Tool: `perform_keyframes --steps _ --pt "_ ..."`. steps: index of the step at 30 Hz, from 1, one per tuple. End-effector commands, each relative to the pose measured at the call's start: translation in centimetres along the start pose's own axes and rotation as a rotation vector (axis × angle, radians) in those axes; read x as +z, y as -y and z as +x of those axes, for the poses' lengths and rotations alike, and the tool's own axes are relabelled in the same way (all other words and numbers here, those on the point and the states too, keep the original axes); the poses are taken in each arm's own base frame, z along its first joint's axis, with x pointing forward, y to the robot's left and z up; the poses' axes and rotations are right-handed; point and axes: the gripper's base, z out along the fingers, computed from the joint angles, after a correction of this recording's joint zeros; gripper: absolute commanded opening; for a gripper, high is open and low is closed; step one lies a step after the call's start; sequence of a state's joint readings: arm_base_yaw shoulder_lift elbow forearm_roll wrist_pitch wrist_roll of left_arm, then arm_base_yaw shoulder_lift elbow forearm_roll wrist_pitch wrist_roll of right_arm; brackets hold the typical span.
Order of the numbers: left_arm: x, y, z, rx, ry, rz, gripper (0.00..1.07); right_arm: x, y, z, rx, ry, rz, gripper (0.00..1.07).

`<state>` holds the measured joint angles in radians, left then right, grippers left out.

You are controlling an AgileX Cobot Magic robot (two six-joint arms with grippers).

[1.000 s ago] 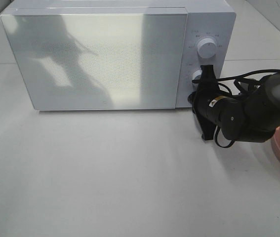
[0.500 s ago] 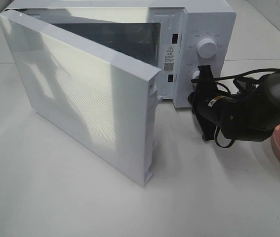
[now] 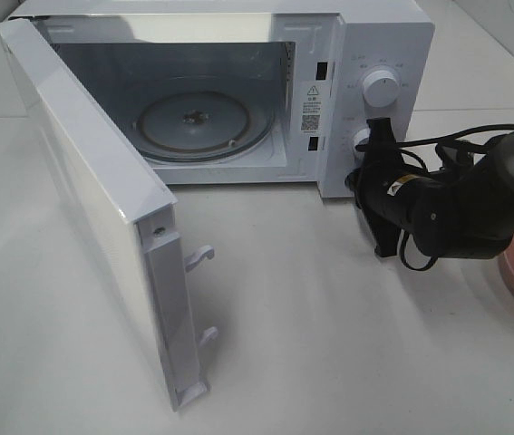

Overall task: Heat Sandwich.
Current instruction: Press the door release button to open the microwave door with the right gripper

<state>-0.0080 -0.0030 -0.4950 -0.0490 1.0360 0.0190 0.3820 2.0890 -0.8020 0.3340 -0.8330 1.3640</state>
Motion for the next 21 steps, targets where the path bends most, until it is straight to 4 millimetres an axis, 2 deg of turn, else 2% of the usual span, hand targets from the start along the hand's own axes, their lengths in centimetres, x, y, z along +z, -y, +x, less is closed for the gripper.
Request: perform_keyframes --steps 1,8,21 --pt "-0.3 0.0 0.2 -0.004 0.033 -0.002 1.01 -0.6 -3.1 -0.9 0.016 0.033 -0.172 0.01" --pt "-0.3 0.0 0.2 -0.004 0.033 -0.002 1.01 -1.9 -1.4 -0.8 -0.013 -0.013 -0.039 0.01" --pt "-0.3 0.0 0.2 -0.004 0.033 -0.002 1.01 -5.3 -0.6 -1.0 -0.073 -0.064 0.099 0.01"
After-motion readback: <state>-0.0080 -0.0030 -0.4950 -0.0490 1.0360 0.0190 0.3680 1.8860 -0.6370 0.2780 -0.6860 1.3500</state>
